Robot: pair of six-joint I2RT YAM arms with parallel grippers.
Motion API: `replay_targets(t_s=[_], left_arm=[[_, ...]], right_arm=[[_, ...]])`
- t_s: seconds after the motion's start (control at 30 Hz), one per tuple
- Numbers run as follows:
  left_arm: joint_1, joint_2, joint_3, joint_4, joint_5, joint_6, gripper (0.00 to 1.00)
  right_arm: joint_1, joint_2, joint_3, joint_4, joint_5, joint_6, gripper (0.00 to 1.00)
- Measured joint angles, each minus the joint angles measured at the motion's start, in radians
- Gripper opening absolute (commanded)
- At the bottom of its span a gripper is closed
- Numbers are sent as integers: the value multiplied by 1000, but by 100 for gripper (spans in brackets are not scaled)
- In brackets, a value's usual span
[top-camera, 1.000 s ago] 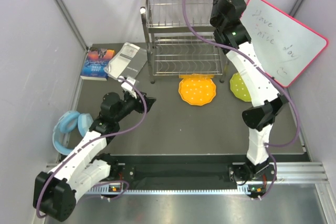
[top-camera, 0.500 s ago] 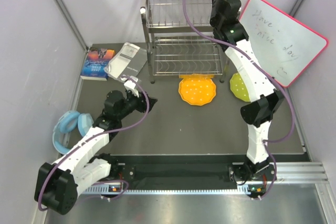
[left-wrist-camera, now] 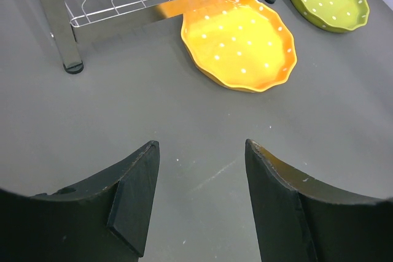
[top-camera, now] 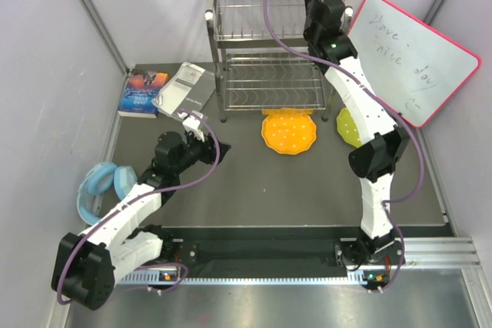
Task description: Load the plates into the dish rack
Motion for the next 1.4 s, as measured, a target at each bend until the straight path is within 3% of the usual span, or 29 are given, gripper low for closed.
replay_targets(t_s=[0.17,0.27,0.37,0.53,0.77,1.13,1.23,1.27,1.3,1.37,1.4], left_arm=[[0,1,0,-1,-5,0,63],[0,1,0,-1,-8,0,63],[0,1,0,-1,-8,-2,63],[0,12,0,0,-7,-8,63],[0,15,0,1,-3,-20,63],[0,7,13,-2,19,-15,64],[0,14,46,-3,18,-5,65],[0,24,66,-4,19,-2,67],[0,37,90,-8,20,0,80],[0,69,142,-7,23,0,84],[0,82,159,-7,26,-5,84]], right_arm=[[-5,13,5,16,-10,7,0],[-8,22,8,34,-5,7,12],[-9,28,8,55,-5,6,11],[-9,28,6,65,-4,-7,33],[-8,-4,-8,182,-3,-50,40],[11,-119,-16,276,-3,-92,41],[40,-192,-69,279,-14,-116,54],[48,-225,-99,266,-16,-115,68],[55,-271,-143,252,-26,-112,76],[66,-401,-278,194,-56,-97,93],[68,-467,-345,157,-70,-89,96]])
